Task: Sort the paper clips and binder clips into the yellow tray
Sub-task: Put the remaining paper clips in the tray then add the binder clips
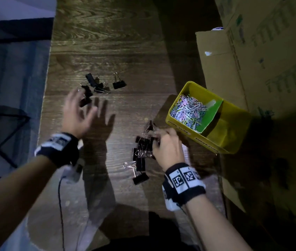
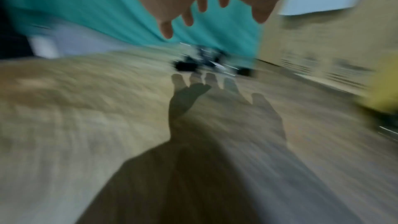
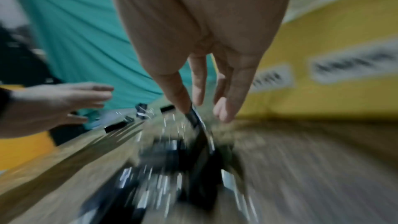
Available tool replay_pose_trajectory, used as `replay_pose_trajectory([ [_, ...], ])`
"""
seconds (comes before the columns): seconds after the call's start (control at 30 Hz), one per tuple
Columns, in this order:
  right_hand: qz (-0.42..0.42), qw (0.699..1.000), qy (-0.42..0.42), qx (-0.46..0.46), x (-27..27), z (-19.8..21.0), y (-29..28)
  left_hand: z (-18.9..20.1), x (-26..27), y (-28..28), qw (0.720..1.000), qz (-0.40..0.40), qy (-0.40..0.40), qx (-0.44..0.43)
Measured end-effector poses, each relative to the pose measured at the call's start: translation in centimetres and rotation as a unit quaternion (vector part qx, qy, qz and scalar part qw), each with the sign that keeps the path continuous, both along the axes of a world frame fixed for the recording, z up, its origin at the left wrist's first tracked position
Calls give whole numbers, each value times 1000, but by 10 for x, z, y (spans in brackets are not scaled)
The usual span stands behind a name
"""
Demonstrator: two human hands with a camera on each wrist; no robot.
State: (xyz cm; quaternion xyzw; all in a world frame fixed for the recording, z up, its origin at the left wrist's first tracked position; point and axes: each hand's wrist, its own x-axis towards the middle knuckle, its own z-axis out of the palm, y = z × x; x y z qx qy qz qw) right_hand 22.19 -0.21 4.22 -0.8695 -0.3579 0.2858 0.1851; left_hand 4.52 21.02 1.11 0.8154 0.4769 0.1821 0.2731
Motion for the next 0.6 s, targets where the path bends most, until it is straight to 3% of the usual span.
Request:
replay_pose_trajectory([
  [0.07, 31, 997, -29, 58, 7, 12, 25, -3, -5, 40, 997, 66, 31, -18],
  [0.23, 176, 981, -36, 68, 27, 4, 117, -24, 11, 97, 991, 51, 90, -82],
  [0.43, 325, 937, -44, -123, 43, -27, 200, -34, 52, 86, 985, -23, 143, -90],
  [0.6, 360, 922, -70, -126, 46, -37, 211, -34, 73, 72, 978, -146, 131, -71],
])
